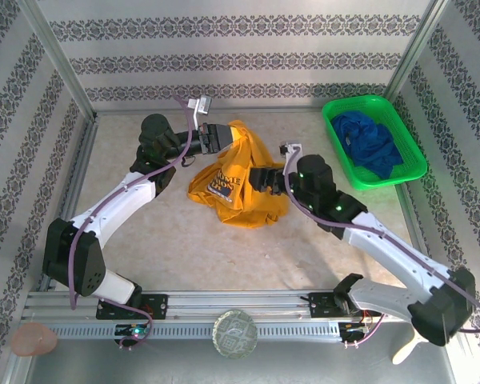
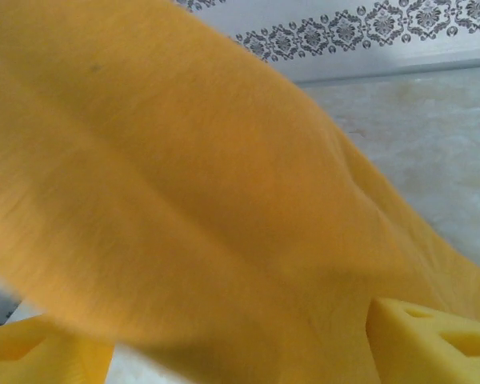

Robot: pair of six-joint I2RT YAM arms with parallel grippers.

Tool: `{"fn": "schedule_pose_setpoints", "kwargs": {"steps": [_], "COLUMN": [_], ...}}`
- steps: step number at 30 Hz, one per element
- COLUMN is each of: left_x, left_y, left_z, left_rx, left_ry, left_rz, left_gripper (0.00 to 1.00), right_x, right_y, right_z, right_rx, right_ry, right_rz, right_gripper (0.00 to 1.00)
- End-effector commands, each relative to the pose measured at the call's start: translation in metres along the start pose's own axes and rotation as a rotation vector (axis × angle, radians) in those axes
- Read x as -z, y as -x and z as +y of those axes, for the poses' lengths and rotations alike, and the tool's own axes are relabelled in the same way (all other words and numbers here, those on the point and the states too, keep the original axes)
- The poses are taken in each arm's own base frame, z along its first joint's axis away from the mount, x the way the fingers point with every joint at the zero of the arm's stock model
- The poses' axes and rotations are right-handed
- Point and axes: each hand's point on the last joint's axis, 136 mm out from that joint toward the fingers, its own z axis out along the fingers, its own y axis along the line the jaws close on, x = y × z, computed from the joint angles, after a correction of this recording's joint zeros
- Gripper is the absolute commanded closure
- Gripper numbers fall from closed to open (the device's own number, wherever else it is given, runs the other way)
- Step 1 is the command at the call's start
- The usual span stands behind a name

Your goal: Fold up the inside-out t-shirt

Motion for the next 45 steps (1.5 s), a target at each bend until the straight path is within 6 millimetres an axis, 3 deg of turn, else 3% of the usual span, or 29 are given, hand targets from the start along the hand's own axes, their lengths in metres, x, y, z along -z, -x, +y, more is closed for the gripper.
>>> {"fn": "schedule_pose_setpoints", "kwargs": {"steps": [1, 9, 14, 18, 20, 23, 24, 27, 29, 31, 34, 37, 39, 41, 43, 45], "left_x": [0.005, 0.006, 0.003, 0.000, -0.001, 0.001, 0.006, 0.025, 0.034, 0.042, 0.046, 0.053, 0.056, 0.049, 0.038, 0.033], "left_y": [0.003, 0.003, 0.012, 0.017, 0.019, 0.033, 0.046, 0.112, 0.165, 0.214, 0.251, 0.261, 0.261, 0.254, 0.244, 0.229], "left_z": [-0.013, -0.022, -0.031, -0.033, -0.032, -0.027, -0.022, -0.015, -0.031, -0.075, -0.155, -0.205, -0.211, -0.202, -0.171, -0.134], "left_rx": [-0.046, -0.042, -0.046, -0.046, -0.041, -0.042, -0.045, -0.062, -0.094, -0.168, -0.325, -0.414, -0.400, -0.356, -0.259, -0.170], "left_ry": [-0.041, -0.079, -0.114, -0.131, -0.139, -0.139, -0.126, -0.075, -0.085, -0.152, -0.210, -0.224, -0.237, -0.254, -0.255, -0.227], "left_rz": [-0.018, -0.017, -0.025, -0.018, -0.017, -0.046, -0.077, -0.214, -0.299, -0.381, -0.441, -0.483, -0.485, -0.431, -0.363, -0.341], "left_gripper": [1.00, 1.00, 1.00, 1.00, 1.00, 1.00, 1.00, 1.00, 1.00, 1.00, 1.00, 1.00, 1.00, 1.00, 1.00, 1.00], "right_x": [-0.001, -0.017, -0.045, -0.052, -0.054, -0.057, -0.058, -0.053, -0.038, -0.011, 0.041, 0.084, 0.093, 0.087, 0.070, 0.049], "right_y": [0.046, 0.045, 0.029, 0.012, 0.010, 0.020, 0.034, 0.108, 0.173, 0.238, 0.304, 0.333, 0.330, 0.312, 0.279, 0.233], "right_z": [-0.001, -0.030, -0.013, 0.005, 0.010, 0.013, 0.009, -0.008, -0.003, 0.017, 0.059, 0.083, 0.087, 0.081, 0.067, 0.045], "right_rx": [0.009, -0.089, -0.073, -0.051, -0.052, -0.069, -0.085, -0.153, -0.168, -0.142, -0.057, -0.012, -0.003, -0.015, -0.043, -0.091], "right_ry": [-0.018, -0.029, 0.051, 0.147, 0.188, 0.246, 0.246, 0.240, 0.265, 0.304, 0.343, 0.362, 0.362, 0.350, 0.328, 0.300], "right_rz": [-0.124, -0.105, -0.010, 0.040, 0.053, 0.046, 0.025, -0.096, -0.194, -0.302, -0.445, -0.547, -0.554, -0.523, -0.462, -0.384], "right_gripper": [0.23, 0.33, 0.28, 0.28, 0.40, 0.84, 1.00, 1.00, 1.00, 1.00, 1.00, 1.00, 1.00, 1.00, 1.00, 1.00]}}
